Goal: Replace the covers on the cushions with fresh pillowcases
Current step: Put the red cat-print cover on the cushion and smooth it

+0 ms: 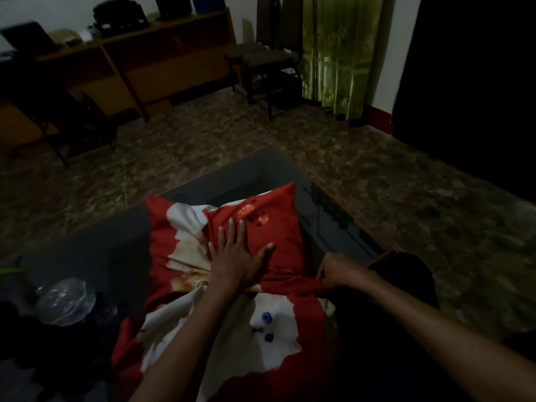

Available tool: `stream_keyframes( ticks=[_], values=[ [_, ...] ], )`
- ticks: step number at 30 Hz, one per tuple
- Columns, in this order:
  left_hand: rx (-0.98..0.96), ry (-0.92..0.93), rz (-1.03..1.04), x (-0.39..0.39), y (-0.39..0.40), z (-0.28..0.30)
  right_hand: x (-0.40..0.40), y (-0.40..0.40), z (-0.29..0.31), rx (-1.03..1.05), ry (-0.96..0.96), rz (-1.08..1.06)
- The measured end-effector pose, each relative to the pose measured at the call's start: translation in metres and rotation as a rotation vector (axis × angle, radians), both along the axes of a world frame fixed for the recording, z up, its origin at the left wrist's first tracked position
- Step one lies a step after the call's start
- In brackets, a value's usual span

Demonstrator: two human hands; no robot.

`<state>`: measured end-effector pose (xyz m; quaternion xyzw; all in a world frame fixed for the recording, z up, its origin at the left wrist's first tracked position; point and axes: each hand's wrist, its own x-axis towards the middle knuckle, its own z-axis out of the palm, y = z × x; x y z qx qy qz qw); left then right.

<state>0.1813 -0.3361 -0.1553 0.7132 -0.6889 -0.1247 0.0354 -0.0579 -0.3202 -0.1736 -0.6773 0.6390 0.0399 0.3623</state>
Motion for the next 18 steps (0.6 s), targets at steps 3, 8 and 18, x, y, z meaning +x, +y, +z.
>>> stream_keyframes(
  ticks=[3, 8, 18],
  values=[
    [-0.019, 0.087, -0.048, 0.007, 0.007, 0.01, 0.005, -0.013, 0.021, -0.087, -0.006, -0.039],
    [-0.429, 0.232, -0.007, 0.07, 0.043, 0.032, 0.061, -0.022, 0.051, -0.487, -0.322, -0.193],
    [-0.104, 0.194, 0.414, 0.128, 0.104, 0.022, 0.167, -0.032, 0.039, -0.268, -0.089, 0.157]
  ],
)
